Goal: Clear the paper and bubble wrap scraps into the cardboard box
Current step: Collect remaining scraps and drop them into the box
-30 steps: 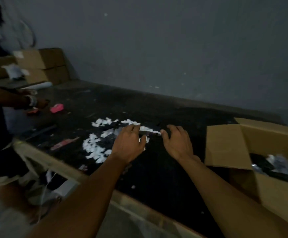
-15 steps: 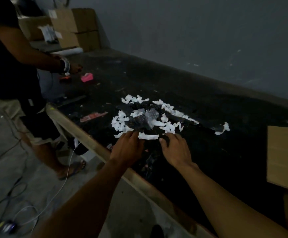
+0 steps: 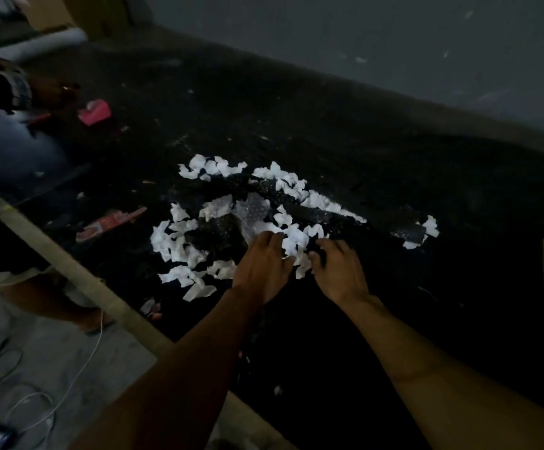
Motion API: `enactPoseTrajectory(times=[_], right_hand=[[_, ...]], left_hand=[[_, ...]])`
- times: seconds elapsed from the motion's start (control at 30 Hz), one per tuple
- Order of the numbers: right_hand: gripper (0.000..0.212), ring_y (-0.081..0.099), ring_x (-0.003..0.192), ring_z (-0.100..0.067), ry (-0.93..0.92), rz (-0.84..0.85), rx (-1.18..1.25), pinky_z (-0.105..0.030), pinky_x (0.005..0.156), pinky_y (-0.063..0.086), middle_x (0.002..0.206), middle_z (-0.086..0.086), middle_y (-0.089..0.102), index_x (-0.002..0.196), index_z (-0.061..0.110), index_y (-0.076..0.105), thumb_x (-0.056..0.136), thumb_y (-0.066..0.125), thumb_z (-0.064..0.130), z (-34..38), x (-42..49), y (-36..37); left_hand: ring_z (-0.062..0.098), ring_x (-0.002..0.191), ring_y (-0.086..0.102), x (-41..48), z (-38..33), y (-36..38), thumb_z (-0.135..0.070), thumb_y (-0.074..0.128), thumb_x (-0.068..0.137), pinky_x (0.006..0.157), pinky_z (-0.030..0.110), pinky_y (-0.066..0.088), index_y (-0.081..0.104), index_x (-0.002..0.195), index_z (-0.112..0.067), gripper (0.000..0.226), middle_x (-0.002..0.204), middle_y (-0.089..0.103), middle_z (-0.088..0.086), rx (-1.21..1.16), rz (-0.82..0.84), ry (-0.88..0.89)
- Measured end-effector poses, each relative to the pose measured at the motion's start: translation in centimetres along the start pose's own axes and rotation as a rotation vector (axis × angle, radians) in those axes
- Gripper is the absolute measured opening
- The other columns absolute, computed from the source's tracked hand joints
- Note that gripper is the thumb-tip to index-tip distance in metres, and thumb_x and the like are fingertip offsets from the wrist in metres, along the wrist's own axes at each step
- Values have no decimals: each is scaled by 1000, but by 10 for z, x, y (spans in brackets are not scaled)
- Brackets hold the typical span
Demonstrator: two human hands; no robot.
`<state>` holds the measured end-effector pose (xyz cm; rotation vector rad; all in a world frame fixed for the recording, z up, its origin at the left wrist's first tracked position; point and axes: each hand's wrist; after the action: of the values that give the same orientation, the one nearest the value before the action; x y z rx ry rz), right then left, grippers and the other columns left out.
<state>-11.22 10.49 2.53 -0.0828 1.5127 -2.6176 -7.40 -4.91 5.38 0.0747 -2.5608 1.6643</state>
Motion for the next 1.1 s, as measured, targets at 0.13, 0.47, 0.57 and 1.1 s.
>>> enactPoseTrajectory(times=[0.13, 0.47, 0.57, 1.1], right_hand=[[50, 31, 133, -32, -80, 60, -1, -42, 108, 34, 148, -8, 31, 138, 31, 42, 91, 54, 41, -10, 8, 15], [66, 10, 145, -38, -189, 80, -182, -54, 115, 11, 157, -17, 16, 145, 36, 34, 86, 47, 61, -8, 46, 64], [52, 35, 131, -39, -206, 31, -204, -54, 109, 28, 139, -18, 43, 130, 21, 54, 88, 44, 50, -7, 51, 72], [22, 54, 62, -36, 95, -183, 3, -33, 51, 41, 76, -8, 52, 69, 13, 46, 67, 50, 34, -11, 30, 45]], left_hand=[[36, 122, 43, 28, 20, 23, -7, 54, 86, 102, 37, 36, 41, 134, 1, 50, 133, 46, 22, 16, 79, 5], [34, 144, 15, 101, 80, 53, -20, 63, 91, 116, 45, 20, 18, 151, -12, 75, 159, 10, 12, 93, 332, 295], [36, 141, 22, 114, 85, 56, -35, 60, 91, 112, 46, 25, 11, 152, -14, 81, 159, 8, 11, 203, 421, 349], [30, 88, 49, 112, 77, 47, -29, 58, 78, 70, 38, 35, 62, 97, -15, 25, 101, 55, 9, 187, 24, 577]])
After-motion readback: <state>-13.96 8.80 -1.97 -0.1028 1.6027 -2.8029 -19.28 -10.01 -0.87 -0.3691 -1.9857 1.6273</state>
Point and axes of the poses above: each hand's wrist, its own x-axis towards the middle knuckle, its own y-axis out of the palm, z = x × y
